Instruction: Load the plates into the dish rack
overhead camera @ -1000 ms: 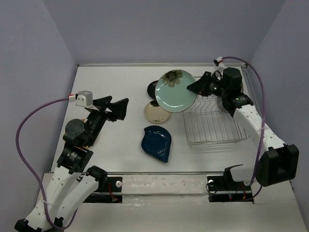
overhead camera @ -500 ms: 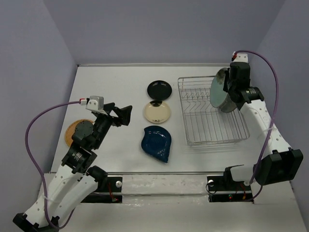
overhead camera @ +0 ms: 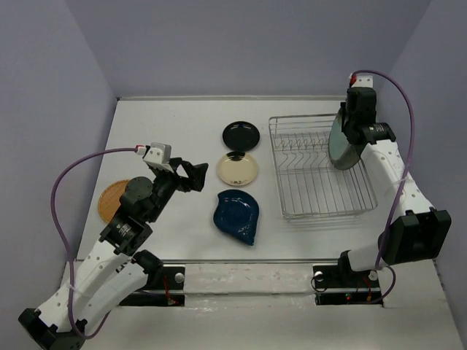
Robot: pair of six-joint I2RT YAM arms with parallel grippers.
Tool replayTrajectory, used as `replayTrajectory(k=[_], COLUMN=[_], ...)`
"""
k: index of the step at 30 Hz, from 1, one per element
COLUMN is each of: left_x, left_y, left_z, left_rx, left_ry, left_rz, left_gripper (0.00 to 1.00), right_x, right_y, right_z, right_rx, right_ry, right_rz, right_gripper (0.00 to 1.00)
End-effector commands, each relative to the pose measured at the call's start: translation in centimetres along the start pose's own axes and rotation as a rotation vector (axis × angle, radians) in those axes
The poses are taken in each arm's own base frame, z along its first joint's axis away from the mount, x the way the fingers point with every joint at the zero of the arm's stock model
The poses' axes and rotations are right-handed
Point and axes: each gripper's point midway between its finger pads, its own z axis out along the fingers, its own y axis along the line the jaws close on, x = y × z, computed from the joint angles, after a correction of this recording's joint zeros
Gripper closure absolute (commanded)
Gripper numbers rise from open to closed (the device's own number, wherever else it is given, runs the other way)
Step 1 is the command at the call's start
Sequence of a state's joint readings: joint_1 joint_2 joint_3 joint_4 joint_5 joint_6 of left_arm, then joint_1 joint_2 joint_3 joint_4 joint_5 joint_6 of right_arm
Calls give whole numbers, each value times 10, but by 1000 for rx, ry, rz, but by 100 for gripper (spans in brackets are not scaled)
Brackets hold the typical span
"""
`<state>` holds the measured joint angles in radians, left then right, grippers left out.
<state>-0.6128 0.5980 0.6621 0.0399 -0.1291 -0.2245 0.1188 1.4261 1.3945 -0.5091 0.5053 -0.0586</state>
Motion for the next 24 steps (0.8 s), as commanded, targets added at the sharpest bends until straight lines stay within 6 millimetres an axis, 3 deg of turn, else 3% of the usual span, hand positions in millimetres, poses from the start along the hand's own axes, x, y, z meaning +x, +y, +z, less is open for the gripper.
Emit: replayTrajectory(k=[1, 5, 10, 21, 24], left_x=[-13, -11, -6, 11, 25], left_y=[-4, -6, -8, -10, -11], left_z=[2, 3, 6, 15, 23], left_rx=[10, 23, 29, 32, 34], left_ry=[-43, -36, -14, 58, 119], left_rz=[13, 10, 11, 13, 17], left_gripper=[1, 1, 1, 1, 1], right_x=[-76, -78, -75, -32, -19], right_y=[-45, -44, -19, 10, 19], right_z=[-27, -22, -3, 30, 38], right_rx=[113, 99, -20, -92, -118], right_ry=[-210, -216, -214, -102, -71], right_rz=[59, -7, -72, -134, -110], right_gripper=[93, 93, 93, 93, 93])
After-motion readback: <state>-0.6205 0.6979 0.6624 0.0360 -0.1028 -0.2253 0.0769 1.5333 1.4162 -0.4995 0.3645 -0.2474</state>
